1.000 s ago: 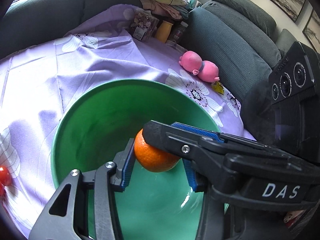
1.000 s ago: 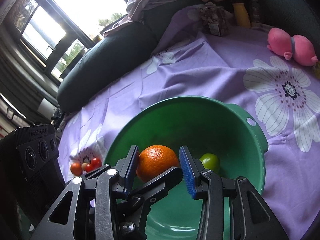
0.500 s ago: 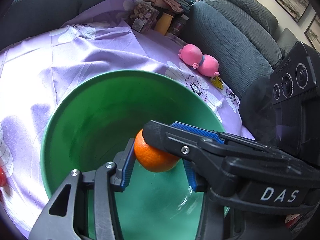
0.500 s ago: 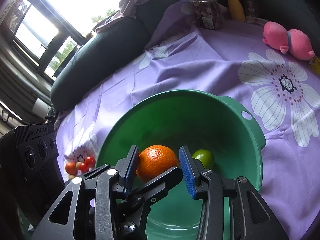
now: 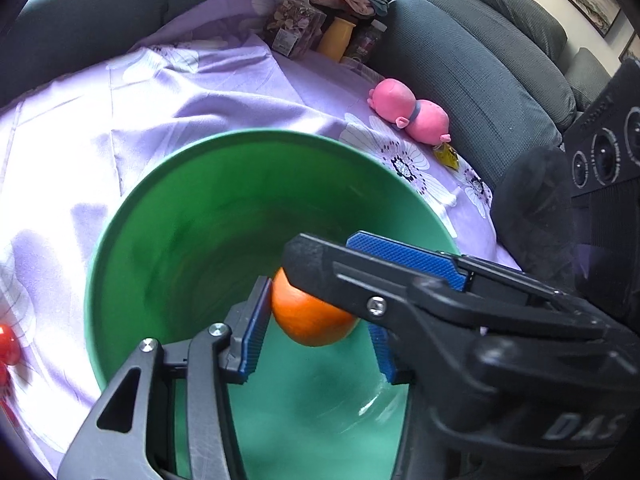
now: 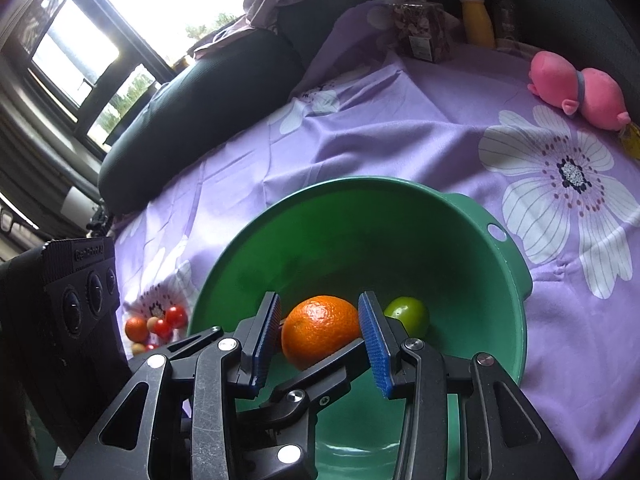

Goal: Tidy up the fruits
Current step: 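Open the right gripper to release the orange into the bowl, then move the right gripper back to the second orange, then close the right gripper on the second orange and lift it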

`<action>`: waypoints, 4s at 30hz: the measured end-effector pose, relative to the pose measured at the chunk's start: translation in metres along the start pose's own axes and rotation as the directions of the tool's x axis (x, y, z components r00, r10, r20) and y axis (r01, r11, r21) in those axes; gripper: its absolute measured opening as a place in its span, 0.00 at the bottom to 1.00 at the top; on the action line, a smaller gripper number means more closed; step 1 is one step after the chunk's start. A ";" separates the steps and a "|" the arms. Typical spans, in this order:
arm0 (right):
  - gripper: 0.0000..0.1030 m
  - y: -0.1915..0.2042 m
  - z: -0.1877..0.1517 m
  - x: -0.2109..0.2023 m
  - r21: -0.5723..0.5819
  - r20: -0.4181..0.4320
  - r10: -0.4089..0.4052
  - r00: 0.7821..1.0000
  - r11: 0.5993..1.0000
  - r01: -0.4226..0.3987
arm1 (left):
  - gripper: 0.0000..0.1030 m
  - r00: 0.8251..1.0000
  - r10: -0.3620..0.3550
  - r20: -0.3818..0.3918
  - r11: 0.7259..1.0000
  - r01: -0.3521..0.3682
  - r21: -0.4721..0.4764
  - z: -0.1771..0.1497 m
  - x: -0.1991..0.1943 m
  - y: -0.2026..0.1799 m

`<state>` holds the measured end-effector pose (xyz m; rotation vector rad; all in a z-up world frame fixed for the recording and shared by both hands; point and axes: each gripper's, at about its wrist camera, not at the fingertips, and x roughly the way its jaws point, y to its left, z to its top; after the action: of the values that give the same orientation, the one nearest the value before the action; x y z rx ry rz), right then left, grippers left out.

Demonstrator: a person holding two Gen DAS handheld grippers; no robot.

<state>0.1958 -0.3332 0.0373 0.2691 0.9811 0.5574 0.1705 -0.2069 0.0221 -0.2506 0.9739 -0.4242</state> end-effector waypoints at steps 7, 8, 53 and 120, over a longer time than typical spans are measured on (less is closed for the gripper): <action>0.44 0.012 0.000 -0.018 -0.019 0.072 0.079 0.994 0.997 -0.078 | 0.60 0.997 -0.011 0.079 1.000 0.012 -0.008 -0.008 -0.040 0.003; 0.48 0.015 0.000 -0.020 -0.020 0.080 0.077 0.994 0.997 -0.075 | 0.60 0.996 -0.003 0.094 1.000 0.005 -0.016 -0.011 -0.049 0.005; 0.55 0.254 -0.064 0.129 -0.349 -0.233 0.005 0.972 0.933 -0.089 | 0.65 0.842 0.499 0.205 0.740 -0.291 -0.607 -0.188 -0.252 0.246; 0.43 0.174 -0.084 0.105 -0.231 -0.419 0.188 0.888 0.924 -0.304 | 0.55 0.946 0.321 0.046 0.875 -0.278 -0.398 -0.152 -0.137 0.131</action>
<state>0.1147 -0.1330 -0.0027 0.0145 1.2412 1.0110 0.0066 -0.0307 -0.0099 -0.4677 0.9627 0.0738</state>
